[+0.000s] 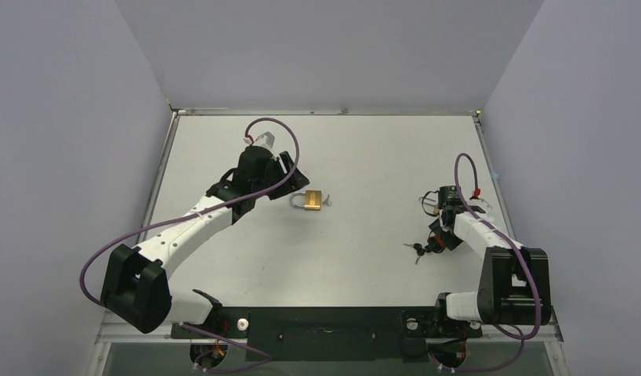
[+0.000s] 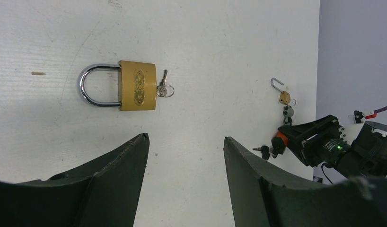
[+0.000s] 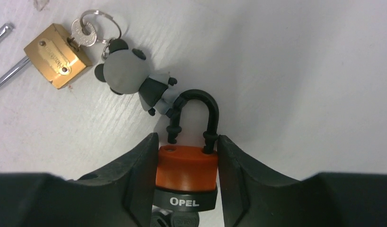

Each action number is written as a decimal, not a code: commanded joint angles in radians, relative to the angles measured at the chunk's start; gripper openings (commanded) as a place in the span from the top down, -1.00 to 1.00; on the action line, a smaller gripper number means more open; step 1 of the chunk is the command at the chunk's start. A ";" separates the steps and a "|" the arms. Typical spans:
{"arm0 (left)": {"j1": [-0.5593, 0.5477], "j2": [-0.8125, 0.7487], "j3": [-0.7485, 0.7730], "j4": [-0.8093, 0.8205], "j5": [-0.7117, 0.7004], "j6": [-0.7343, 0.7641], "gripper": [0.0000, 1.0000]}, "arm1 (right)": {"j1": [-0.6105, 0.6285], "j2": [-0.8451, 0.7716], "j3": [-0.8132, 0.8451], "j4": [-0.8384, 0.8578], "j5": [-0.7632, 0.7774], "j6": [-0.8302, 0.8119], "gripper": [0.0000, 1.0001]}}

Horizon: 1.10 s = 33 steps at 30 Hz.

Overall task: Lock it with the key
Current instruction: Pick up the lock from the center of the board.

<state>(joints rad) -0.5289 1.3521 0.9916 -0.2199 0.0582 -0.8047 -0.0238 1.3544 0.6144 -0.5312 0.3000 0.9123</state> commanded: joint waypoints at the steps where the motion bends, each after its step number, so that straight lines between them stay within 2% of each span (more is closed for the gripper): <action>1: 0.012 -0.018 0.018 0.043 0.016 0.000 -0.14 | 0.040 0.065 -0.048 -0.091 -0.150 0.001 0.43; 2: 0.013 -0.018 0.020 0.041 0.022 0.001 -0.14 | 0.059 0.059 -0.049 -0.090 -0.153 -0.004 0.63; 4: 0.014 -0.015 0.027 0.037 0.037 0.005 -0.14 | 0.096 0.041 -0.049 -0.090 -0.156 -0.014 0.80; 7: 0.016 -0.013 0.041 0.021 0.055 0.013 -0.14 | 0.166 -0.009 -0.049 -0.099 -0.141 -0.014 0.91; 17: 0.013 0.036 0.112 -0.016 0.156 0.040 -0.12 | 0.345 -0.293 -0.024 -0.121 -0.127 -0.043 0.99; 25: -0.008 0.154 0.200 -0.034 0.326 0.086 -0.07 | 0.505 -0.388 0.016 0.114 -0.143 -0.123 0.99; 29: -0.011 0.200 0.217 -0.013 0.443 0.097 -0.04 | 0.533 -0.417 0.034 0.237 -0.265 -0.213 1.00; 33: -0.013 0.181 0.221 0.052 0.574 0.146 0.00 | 0.538 -0.461 0.077 0.288 -0.521 -0.302 1.00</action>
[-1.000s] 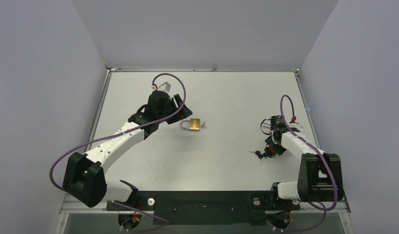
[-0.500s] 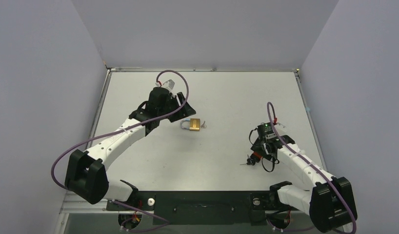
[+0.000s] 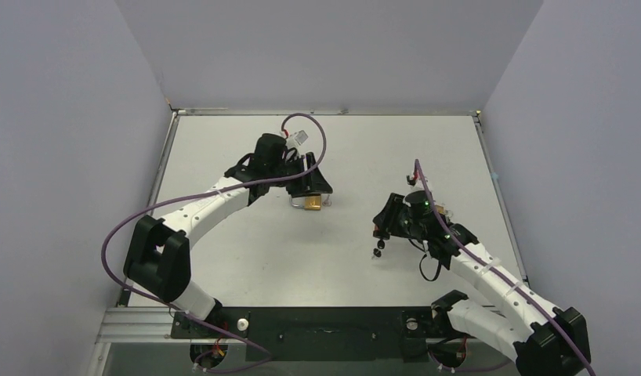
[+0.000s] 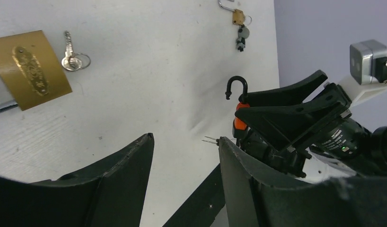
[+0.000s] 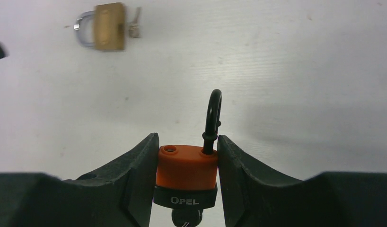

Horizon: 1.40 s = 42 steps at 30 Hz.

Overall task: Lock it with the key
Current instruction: Pick up the lock from the center of the board.

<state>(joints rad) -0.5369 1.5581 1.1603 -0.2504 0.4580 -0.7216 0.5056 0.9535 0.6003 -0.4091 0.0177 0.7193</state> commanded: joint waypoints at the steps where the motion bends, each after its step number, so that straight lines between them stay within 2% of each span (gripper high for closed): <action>1: -0.004 -0.036 0.056 0.091 0.208 0.095 0.00 | 0.009 -0.066 0.101 0.168 -0.277 -0.128 1.00; 8: 0.004 -0.153 0.147 0.135 0.351 0.270 -0.01 | 0.011 -0.126 0.236 0.244 -0.625 -0.115 1.00; 10: 0.016 -0.168 0.172 0.134 0.406 0.320 0.00 | 0.012 -0.127 0.268 0.288 -0.698 -0.085 1.00; 16: 0.045 -0.205 0.214 0.164 0.572 0.348 0.00 | 0.019 -0.140 0.310 0.488 -0.863 0.075 1.00; 21: 0.043 -0.245 0.186 0.290 0.677 0.290 0.01 | 0.045 -0.139 0.340 0.583 -0.907 0.149 1.00; 27: 0.027 -0.297 0.108 0.495 0.748 0.153 0.04 | 0.104 -0.115 0.391 0.554 -0.900 0.130 1.00; 37: -0.003 -0.320 0.103 0.518 0.773 0.115 0.09 | 0.143 -0.068 0.430 0.523 -0.894 0.084 1.00; 42: -0.019 -0.319 0.118 0.466 0.775 0.140 0.16 | 0.147 -0.060 0.446 0.519 -0.893 0.075 1.00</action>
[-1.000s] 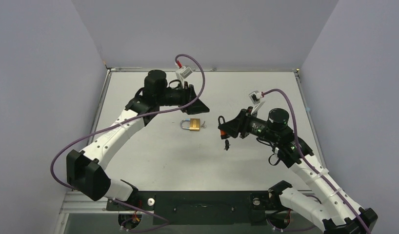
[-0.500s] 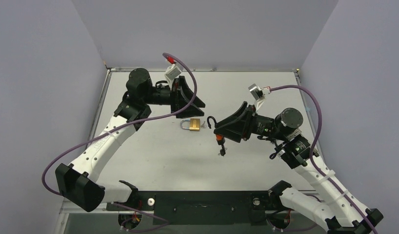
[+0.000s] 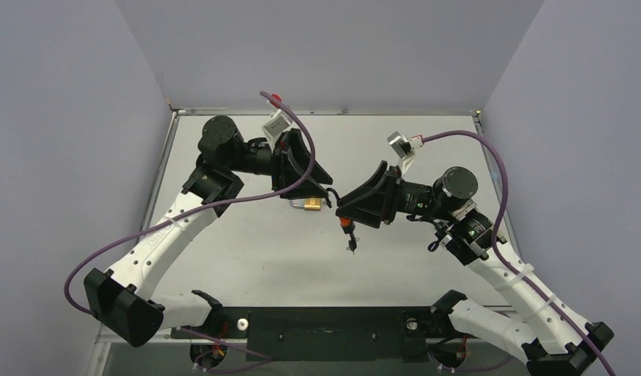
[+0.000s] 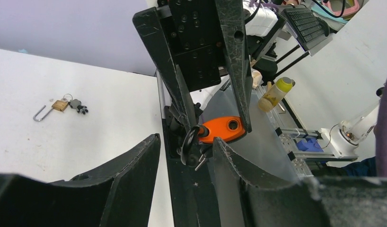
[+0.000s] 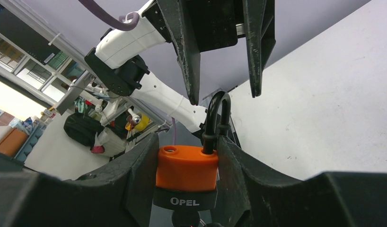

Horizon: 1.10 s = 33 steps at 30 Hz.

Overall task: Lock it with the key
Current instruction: Pick up the lock from the center of the board.

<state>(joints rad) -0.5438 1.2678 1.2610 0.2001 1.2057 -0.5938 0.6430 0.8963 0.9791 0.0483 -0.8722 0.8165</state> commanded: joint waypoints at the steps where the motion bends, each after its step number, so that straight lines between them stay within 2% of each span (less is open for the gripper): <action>1: -0.013 -0.029 0.019 0.004 0.026 0.027 0.17 | 0.011 -0.003 0.073 0.056 -0.002 -0.031 1.00; 18: -0.045 -0.045 0.017 -0.080 0.020 0.084 0.43 | 0.014 0.006 0.076 -0.008 0.016 -0.084 1.00; 26: -0.059 -0.055 0.016 -0.190 -0.005 0.161 0.61 | 0.014 0.011 0.079 -0.018 0.032 -0.093 1.00; 30: -0.059 -0.064 0.011 -0.194 -0.012 0.163 0.84 | 0.017 0.012 0.073 -0.019 0.034 -0.096 1.00; 31: -0.058 -0.067 0.012 -0.197 -0.018 0.164 0.99 | 0.018 0.012 0.072 -0.021 0.036 -0.100 1.00; 33: -0.059 -0.069 0.014 -0.198 -0.046 0.162 1.00 | 0.020 0.014 0.076 -0.039 0.050 -0.128 1.00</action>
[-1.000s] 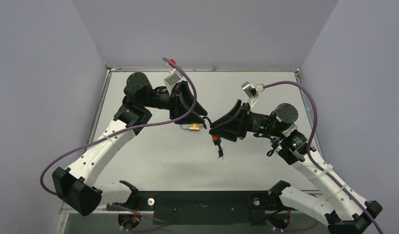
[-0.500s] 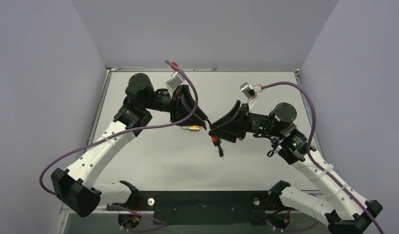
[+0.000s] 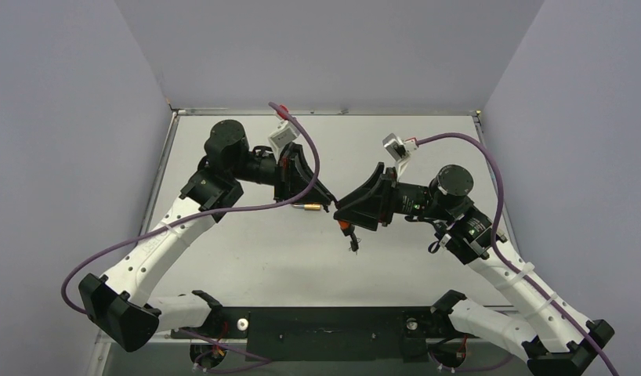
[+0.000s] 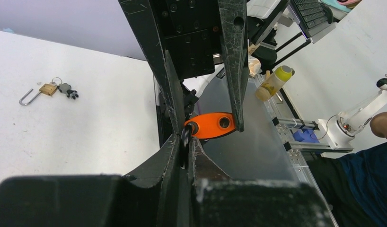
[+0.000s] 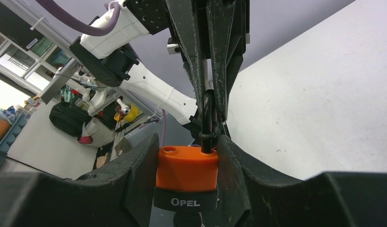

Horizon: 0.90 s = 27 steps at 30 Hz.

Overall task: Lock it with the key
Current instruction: Pick up the lock from the center of the board.

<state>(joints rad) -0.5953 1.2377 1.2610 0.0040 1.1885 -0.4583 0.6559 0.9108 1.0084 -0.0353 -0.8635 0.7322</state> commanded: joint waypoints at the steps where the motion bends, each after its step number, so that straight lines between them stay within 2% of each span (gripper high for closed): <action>1: -0.008 -0.038 0.020 -0.020 -0.043 0.026 1.00 | 0.010 0.001 0.055 -0.007 0.068 -0.059 1.00; 3: -0.007 -0.039 0.028 -0.040 -0.098 0.013 1.00 | 0.011 0.008 0.074 -0.091 0.134 -0.118 0.77; 4: -0.007 -0.039 0.031 -0.042 -0.154 -0.005 1.00 | 0.010 0.009 0.083 -0.119 0.165 -0.157 0.43; 5: -0.007 -0.038 0.039 -0.050 -0.180 -0.015 1.00 | 0.010 0.008 0.084 -0.157 0.231 -0.186 0.24; 6: -0.007 -0.037 0.043 -0.055 -0.228 -0.037 1.00 | 0.010 0.005 0.078 -0.171 0.296 -0.197 -0.12; 8: -0.009 -0.045 0.049 -0.069 -0.316 -0.062 1.00 | 0.010 -0.030 0.053 -0.156 0.381 -0.217 -0.46; 10: -0.023 -0.063 0.052 -0.087 -0.397 -0.065 1.00 | 0.007 -0.056 0.029 -0.133 0.458 -0.225 -0.61; 15: -0.079 -0.101 0.097 -0.157 -0.600 -0.040 1.00 | -0.011 -0.095 0.001 -0.062 0.558 -0.234 -0.70; 22: -0.131 -0.108 0.222 -0.219 -0.759 -0.027 1.00 | -0.059 -0.130 -0.044 0.151 0.490 -0.251 -0.78; 27: -0.174 -0.117 0.272 -0.188 -0.834 -0.058 1.00 | -0.059 -0.133 -0.054 0.288 0.441 -0.259 -0.88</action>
<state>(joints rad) -0.7422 1.1625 1.4521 -0.2592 0.4568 -0.4896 0.6010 0.7898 0.9535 0.0505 -0.3744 0.5003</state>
